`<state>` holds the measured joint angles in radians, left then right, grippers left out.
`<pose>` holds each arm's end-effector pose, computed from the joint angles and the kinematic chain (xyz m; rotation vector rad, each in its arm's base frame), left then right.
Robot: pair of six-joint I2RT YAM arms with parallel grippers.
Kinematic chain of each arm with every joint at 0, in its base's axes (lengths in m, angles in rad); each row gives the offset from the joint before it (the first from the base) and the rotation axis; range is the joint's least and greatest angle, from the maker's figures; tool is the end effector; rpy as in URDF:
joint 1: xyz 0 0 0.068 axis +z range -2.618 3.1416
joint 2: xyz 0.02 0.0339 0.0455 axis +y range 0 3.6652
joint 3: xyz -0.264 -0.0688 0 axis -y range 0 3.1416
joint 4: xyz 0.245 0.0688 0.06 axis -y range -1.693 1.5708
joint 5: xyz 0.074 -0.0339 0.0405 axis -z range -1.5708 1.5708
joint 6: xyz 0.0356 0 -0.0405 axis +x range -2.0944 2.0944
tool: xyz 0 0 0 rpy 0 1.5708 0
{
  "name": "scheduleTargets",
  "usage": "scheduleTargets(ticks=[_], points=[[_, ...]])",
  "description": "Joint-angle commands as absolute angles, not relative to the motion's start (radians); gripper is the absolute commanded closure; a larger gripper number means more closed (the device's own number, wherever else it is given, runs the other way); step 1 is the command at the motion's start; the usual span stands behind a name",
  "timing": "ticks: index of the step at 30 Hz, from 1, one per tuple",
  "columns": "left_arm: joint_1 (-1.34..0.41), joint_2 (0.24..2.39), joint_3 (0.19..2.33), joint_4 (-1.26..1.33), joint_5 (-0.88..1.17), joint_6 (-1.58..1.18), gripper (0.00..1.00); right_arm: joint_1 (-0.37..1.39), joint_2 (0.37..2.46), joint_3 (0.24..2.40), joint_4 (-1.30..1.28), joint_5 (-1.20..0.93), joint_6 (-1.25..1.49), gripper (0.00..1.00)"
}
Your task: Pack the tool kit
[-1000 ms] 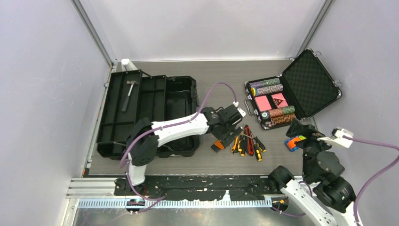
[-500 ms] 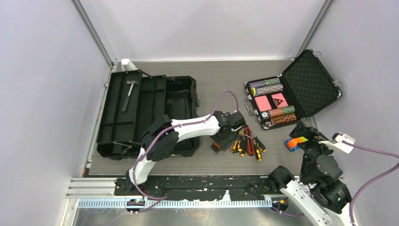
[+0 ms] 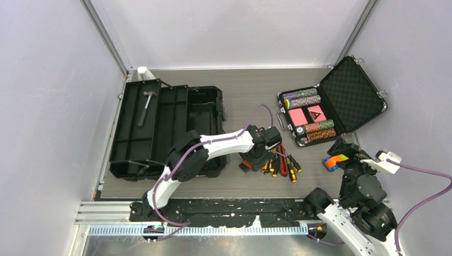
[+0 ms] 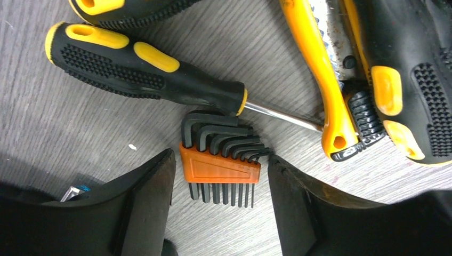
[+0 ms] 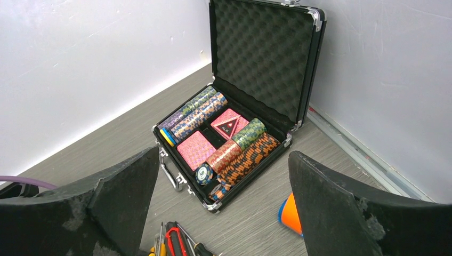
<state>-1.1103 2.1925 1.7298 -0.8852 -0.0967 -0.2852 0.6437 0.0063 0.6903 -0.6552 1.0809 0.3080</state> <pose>0.2004 -0.3962 0.1657 1.1512 2.6697 -0.1012 0.0178 -0.0259 0.3191 0.5856 1.4436 -0.0820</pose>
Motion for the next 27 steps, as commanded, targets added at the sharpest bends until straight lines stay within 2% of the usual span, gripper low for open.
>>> scheduleTargets(ticks=[1, 12, 19, 27], points=[[-1.128, 2.211, 1.762, -0.917, -0.101, -0.293, 0.39, 0.643, -0.025, 0.691, -0.614, 1.112, 0.303, 0.05], [-1.127, 2.137, 1.743, -0.920, -0.108, -0.325, 0.69, 0.643, -0.031, 0.687, -0.614, 1.111, 0.305, 0.05], [-1.124, 2.022, 1.750, -0.921, -0.156, -0.346, 0.79, 0.643, -0.024, 0.688, -0.614, 1.106, 0.303, 0.05], [-1.094, 1.870, 1.802, -0.978, -0.241, -0.350, 0.82, 0.642, -0.017, 0.688, -0.614, 1.104, 0.303, 0.04]])
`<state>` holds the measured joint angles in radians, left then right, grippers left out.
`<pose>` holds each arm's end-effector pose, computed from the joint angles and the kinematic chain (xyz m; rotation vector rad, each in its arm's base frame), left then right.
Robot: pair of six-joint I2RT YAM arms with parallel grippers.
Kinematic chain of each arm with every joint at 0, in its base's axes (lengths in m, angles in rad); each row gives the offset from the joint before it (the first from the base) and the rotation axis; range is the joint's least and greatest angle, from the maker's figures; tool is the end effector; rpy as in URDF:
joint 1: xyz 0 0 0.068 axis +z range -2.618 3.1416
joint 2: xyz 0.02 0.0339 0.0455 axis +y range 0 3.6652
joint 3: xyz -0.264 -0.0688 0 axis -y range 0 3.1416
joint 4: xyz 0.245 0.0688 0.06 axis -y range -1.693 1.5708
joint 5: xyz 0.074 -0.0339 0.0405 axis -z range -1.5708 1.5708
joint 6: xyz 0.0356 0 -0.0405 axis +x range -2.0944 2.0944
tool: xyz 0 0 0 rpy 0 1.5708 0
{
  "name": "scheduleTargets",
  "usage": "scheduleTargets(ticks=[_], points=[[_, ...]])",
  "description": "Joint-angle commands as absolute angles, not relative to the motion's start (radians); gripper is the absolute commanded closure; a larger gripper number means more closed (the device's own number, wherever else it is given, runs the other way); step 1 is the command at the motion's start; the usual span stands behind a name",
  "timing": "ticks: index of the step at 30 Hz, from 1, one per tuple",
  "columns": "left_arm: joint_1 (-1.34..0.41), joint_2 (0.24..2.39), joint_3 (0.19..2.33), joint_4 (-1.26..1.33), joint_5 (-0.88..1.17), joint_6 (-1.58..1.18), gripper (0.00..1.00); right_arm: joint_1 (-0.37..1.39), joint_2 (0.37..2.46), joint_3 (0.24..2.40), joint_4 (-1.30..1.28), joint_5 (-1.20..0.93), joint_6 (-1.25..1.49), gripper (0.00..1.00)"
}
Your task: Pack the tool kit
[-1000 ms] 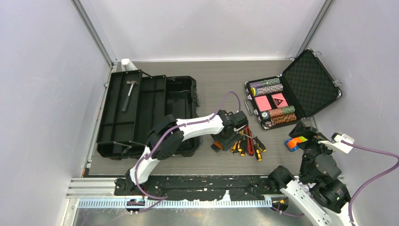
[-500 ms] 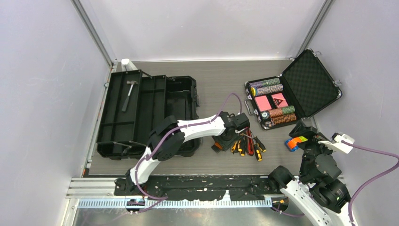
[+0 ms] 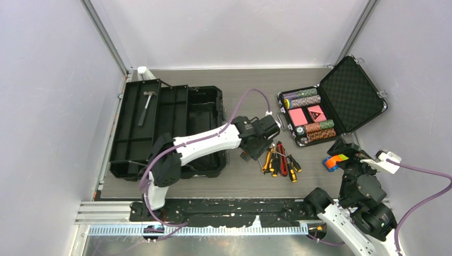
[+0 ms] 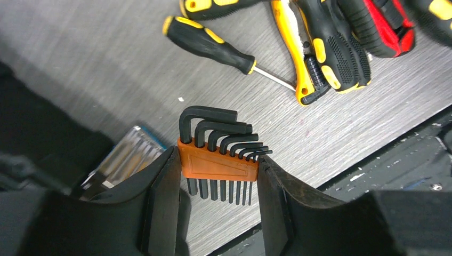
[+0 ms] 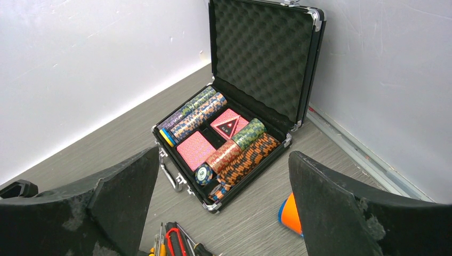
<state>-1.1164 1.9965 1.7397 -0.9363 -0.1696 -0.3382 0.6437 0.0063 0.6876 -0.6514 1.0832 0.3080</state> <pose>0.1904 -0.3761 0.2483 0.9994 2.5550 -0.1744 0.0182 -0.0257 0.3188 0.5878 1.4422 -0.0831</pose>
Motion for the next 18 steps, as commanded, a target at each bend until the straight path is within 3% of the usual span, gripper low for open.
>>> scheduleTargets(ticks=[1, 9, 18], points=[[-1.086, 1.845, 1.804, -0.993, -0.256, -0.350, 0.82, 0.643, -0.016, 0.689, -0.614, 1.102, 0.303, 0.04], [-0.957, 1.604, 1.717, -1.099, -0.368, -0.354, 0.83, 0.643, -0.011, 0.688, -0.614, 1.096, 0.301, 0.04], [-0.671, 1.218, 1.482, -1.225, -0.432, -0.385, 0.82, 0.643, 0.018, 0.690, -0.613, 1.078, 0.298, 0.04]])
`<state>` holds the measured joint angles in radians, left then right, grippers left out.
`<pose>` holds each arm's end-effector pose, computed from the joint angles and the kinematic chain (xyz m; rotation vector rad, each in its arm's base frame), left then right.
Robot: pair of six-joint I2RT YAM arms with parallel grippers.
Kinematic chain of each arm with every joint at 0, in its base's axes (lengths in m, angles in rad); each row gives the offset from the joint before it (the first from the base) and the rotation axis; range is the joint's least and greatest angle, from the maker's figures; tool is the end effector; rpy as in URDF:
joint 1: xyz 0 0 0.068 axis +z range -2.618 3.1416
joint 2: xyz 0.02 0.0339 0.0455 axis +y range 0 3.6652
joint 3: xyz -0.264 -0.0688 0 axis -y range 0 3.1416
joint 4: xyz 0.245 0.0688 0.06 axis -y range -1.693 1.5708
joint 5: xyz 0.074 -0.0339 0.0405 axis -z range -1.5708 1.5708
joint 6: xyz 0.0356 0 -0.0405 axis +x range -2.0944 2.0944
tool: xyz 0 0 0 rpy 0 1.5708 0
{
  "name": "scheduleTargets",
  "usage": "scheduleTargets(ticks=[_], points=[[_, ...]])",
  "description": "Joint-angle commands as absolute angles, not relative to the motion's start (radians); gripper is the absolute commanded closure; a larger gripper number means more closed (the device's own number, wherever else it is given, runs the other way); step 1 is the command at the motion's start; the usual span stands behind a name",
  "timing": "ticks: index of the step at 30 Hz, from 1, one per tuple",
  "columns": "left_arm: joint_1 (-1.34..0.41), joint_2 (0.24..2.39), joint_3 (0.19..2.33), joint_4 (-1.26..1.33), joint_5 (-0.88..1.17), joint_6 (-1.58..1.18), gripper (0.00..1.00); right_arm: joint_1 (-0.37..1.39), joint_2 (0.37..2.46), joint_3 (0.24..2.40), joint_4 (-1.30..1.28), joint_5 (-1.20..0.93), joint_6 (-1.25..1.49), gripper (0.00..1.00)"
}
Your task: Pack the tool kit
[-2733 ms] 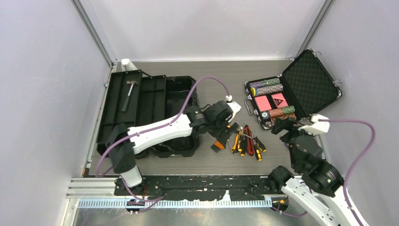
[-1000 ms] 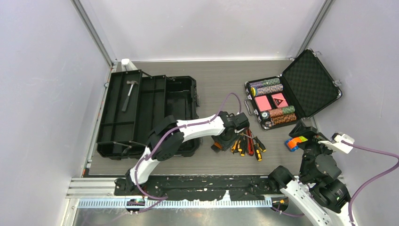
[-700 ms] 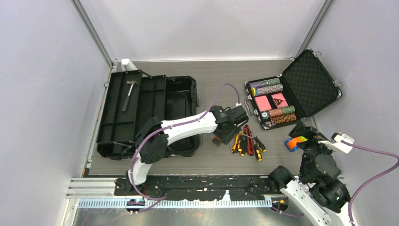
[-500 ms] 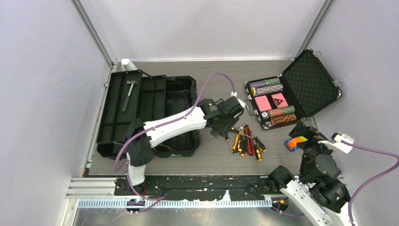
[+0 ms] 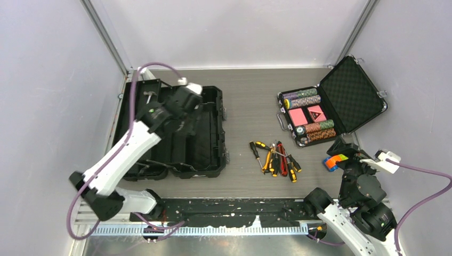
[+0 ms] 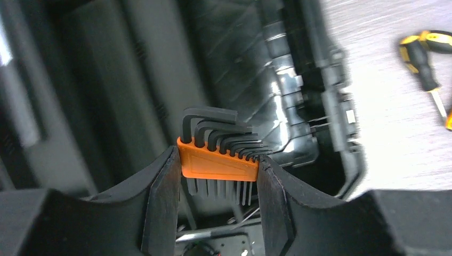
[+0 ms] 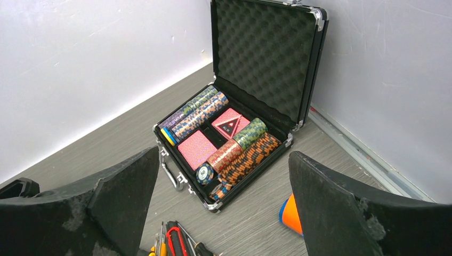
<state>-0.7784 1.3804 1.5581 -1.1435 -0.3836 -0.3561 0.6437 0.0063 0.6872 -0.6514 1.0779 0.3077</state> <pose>0.1955 -0.1741 0.3871 0.3659 2.4107 -0.0095 0.0183 -0.0254 0.3187 0.5835 1.4439 -0.0795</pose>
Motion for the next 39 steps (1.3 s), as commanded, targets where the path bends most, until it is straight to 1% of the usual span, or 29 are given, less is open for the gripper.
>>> scheduleTargets(ticks=[1, 7, 11, 17, 21, 26, 28, 34, 36, 39], points=[[-0.630, 1.175, 1.452, -1.235, -0.427, -0.387, 0.82, 0.643, 0.021, 0.690, -0.613, 1.078, 0.298, 0.04], [-0.338, 0.974, 1.266, -1.242, -0.354, -0.412, 0.83, 0.643, 0.029, 0.682, -0.596, 1.059, 0.282, 0.04], [-0.179, 0.878, 1.167, -1.215, -0.308, -0.413, 0.82, 0.643, 0.032, 0.681, -0.596, 1.053, 0.280, 0.04], [-0.033, 0.855, 1.097, -1.150, -0.263, -0.385, 0.82, 0.642, 0.032, 0.678, -0.589, 1.042, 0.273, 0.05], [-0.005, 0.856, 1.082, -1.147, -0.266, -0.426, 0.82, 0.643, 0.027, 0.679, -0.589, 1.043, 0.271, 0.04], [-0.005, 0.867, 1.086, -1.152, -0.263, -0.388, 0.81, 0.643, 0.028, 0.676, -0.584, 1.037, 0.268, 0.04], [-0.005, 0.874, 1.087, -1.158, -0.261, -0.384, 0.78, 0.644, 0.029, 0.675, -0.583, 1.033, 0.266, 0.04], [-0.005, 0.889, 1.095, -1.170, -0.256, -0.377, 0.63, 0.642, 0.020, 0.672, -0.582, 1.033, 0.263, 0.04], [-0.005, 0.887, 1.105, -1.176, -0.249, -0.371, 0.62, 0.643, 0.018, 0.674, -0.582, 1.031, 0.263, 0.04], [-0.005, 0.877, 1.128, -1.183, -0.210, -0.359, 0.56, 0.643, 0.022, 0.673, -0.578, 1.022, 0.260, 0.04]])
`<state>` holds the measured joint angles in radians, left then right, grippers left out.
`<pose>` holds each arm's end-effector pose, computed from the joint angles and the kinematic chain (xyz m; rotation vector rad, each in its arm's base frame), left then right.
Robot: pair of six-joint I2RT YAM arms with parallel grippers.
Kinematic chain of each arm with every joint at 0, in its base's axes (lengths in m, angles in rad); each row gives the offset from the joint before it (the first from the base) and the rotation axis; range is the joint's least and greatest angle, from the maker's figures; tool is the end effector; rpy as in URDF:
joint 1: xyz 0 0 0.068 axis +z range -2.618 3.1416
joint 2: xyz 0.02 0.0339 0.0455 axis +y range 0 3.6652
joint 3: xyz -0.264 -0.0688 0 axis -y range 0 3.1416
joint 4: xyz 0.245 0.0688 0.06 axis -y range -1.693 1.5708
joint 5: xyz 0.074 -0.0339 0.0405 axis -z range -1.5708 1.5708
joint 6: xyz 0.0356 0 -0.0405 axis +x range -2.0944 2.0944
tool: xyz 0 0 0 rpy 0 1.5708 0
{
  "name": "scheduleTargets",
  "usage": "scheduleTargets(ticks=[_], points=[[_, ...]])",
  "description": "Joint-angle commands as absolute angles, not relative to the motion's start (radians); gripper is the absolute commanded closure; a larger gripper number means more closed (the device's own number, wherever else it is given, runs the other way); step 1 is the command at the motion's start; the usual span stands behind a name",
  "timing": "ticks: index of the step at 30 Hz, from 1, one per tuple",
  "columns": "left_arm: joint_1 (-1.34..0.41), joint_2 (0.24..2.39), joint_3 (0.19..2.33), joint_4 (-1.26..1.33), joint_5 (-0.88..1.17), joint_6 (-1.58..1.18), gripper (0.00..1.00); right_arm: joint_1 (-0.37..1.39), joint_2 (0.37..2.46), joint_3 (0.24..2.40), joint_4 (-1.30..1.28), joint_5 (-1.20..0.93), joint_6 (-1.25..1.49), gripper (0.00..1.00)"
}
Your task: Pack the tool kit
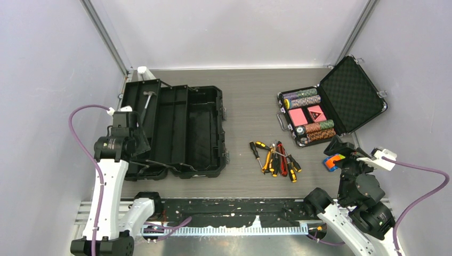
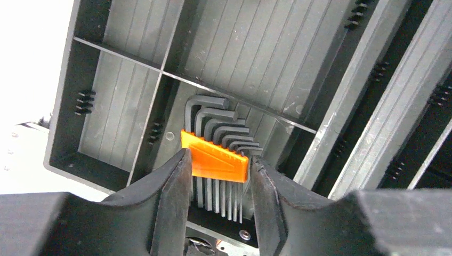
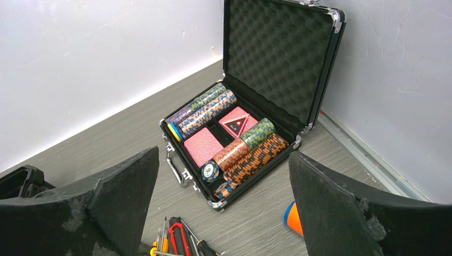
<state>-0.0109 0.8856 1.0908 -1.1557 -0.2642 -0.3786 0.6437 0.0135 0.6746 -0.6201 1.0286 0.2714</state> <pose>0.1437 0.0077 0.3384 -0.5572 2.4187 0.1695 0.0222 -0.0215 0.3186 0.5255 1.4582 -0.0623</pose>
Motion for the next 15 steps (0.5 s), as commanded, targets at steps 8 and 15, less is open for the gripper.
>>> scheduleTargets(ticks=[8, 15], points=[[-0.005, 0.853, 1.186, -1.191, -0.167, -0.362, 0.53, 0.643, 0.034, 0.675, -0.575, 1.004, 0.255, 0.04], [-0.005, 0.895, 1.157, -1.152, -0.199, -0.359, 0.73, 0.642, 0.032, 0.676, -0.575, 1.003, 0.255, 0.04]])
